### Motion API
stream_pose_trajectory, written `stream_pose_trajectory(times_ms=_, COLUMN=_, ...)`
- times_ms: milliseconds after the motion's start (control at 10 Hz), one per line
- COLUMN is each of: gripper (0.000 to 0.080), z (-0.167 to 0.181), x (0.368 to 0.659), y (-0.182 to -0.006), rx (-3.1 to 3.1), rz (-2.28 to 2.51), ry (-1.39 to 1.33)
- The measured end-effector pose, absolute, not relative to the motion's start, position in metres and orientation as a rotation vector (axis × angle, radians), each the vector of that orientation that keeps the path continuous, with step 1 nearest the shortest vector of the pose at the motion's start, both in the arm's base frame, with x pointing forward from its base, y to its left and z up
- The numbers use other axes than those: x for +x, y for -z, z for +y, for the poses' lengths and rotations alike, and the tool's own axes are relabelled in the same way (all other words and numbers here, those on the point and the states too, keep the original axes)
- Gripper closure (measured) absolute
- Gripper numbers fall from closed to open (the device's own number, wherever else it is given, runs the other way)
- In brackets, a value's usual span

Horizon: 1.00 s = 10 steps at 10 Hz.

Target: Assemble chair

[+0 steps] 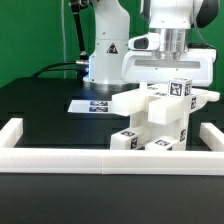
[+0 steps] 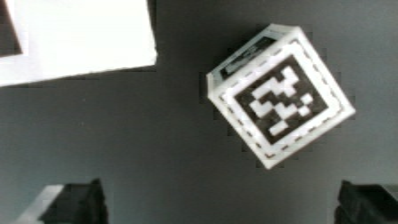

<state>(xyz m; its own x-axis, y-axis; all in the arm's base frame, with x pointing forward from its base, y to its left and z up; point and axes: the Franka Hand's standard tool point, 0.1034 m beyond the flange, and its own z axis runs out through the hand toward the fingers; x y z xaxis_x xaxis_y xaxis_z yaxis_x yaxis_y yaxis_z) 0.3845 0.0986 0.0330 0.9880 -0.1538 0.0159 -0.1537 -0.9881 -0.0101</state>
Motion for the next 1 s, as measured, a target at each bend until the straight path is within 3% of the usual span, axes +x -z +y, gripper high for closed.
stream_pose_trajectory(times_ms=1000, gripper=0.0151, z=0.111, x=0.381, y=-0.032, rx=-3.120, rz=0.231, ry=0.019)
